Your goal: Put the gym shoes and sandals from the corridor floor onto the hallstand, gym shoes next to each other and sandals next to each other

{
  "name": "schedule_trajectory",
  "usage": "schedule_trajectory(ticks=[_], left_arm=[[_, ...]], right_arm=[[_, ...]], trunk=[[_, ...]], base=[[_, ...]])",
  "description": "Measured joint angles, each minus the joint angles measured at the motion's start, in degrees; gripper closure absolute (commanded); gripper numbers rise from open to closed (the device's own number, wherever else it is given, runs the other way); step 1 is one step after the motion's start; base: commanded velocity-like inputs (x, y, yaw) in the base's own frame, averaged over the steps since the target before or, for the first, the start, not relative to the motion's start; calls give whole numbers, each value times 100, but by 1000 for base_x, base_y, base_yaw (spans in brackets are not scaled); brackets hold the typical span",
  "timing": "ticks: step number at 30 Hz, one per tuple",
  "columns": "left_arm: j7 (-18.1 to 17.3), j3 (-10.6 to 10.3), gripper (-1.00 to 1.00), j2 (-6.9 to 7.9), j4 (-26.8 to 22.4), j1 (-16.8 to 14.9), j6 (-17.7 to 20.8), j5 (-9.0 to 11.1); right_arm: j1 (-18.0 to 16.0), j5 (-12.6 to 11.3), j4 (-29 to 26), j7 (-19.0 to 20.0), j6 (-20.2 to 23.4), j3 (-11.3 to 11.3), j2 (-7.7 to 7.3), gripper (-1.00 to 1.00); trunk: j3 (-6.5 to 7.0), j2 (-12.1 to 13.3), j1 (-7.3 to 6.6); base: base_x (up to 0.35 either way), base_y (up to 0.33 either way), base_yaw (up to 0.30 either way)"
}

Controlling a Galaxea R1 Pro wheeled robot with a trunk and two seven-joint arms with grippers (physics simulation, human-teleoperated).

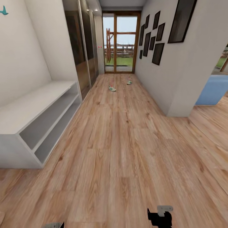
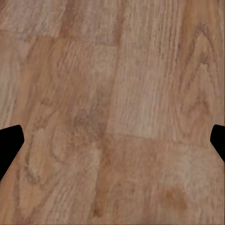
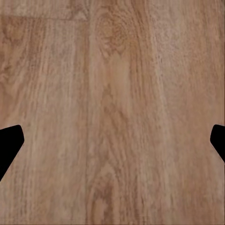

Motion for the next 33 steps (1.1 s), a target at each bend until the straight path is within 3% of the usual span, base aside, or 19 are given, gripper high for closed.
schedule_trajectory(ticks=[33], left_arm=[[0,-8,-100,0,0,0,0,-6]], right_arm=[[0,1,0,0,0,0,0,-100]], trunk=[[0,0,0]], base=[[338,0,-2]])
